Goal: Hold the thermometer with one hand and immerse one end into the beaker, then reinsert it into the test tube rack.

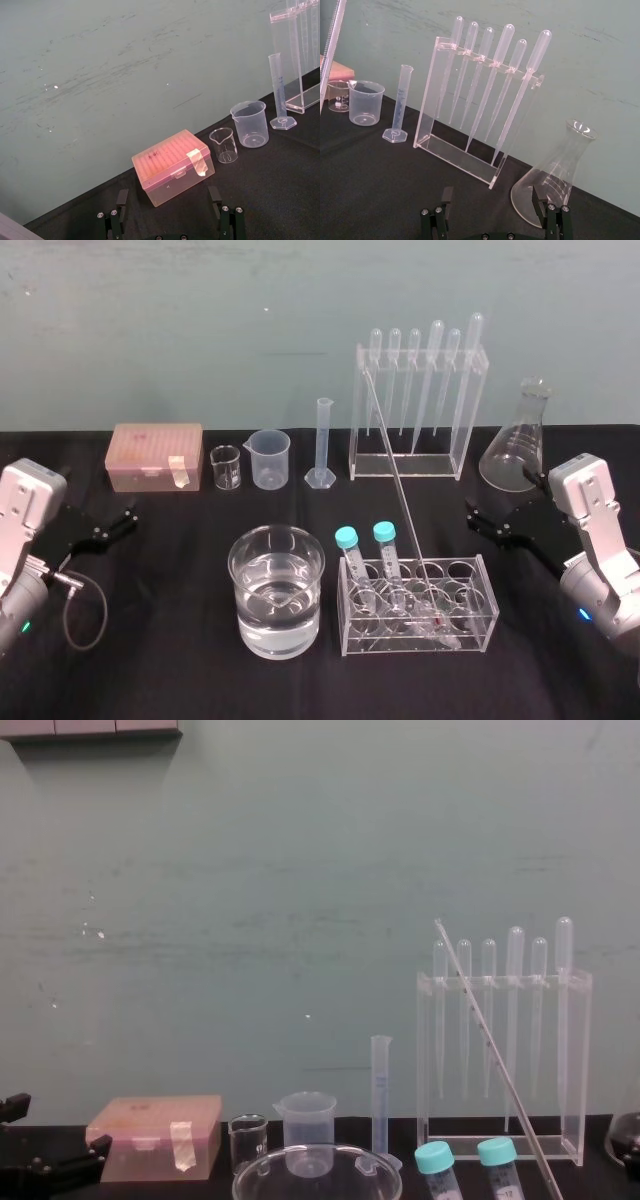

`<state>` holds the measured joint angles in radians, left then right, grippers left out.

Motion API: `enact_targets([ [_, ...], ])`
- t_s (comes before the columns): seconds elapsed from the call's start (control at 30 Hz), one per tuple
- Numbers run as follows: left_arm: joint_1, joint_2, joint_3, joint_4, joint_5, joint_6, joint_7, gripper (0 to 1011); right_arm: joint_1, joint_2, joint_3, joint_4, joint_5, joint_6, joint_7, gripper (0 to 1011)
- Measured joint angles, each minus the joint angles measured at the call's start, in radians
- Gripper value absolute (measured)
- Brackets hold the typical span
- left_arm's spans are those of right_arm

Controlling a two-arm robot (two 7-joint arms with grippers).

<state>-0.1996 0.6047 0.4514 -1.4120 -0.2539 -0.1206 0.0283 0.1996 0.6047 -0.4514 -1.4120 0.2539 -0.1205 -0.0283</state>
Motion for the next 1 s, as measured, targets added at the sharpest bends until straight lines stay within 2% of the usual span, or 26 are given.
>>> enact_targets([
  [0.63, 0.0, 0.0, 0.0, 0.0, 0.0, 0.0, 0.0, 1008, 0.0, 0.0, 0.0, 0.0, 0.0, 0.0, 0.0, 1003],
  [0.7, 0.0, 0.0, 0.0, 0.0, 0.0, 0.0, 0.0, 1008, -0.004, 0.005, 0.015, -0.012, 0.015, 0.01, 0.017, 1003],
  [0.87, 0.0, 0.0, 0.0, 0.0, 0.0, 0.0, 0.0, 1008, -0.017, 0.022, 0.058, -0.067, 0.094, 0.047, 0.086, 1003],
  [0.93, 0.0, 0.0, 0.0, 0.0, 0.0, 0.0, 0.0, 1008, -0.028, 0.032, 0.099, -0.123, 0.179, 0.098, 0.14, 1003],
  [1.0, 0.0, 0.0, 0.0, 0.0, 0.0, 0.0, 0.0, 1008, -0.033, 0.034, 0.124, -0.155, 0.236, 0.141, 0.172, 1003],
])
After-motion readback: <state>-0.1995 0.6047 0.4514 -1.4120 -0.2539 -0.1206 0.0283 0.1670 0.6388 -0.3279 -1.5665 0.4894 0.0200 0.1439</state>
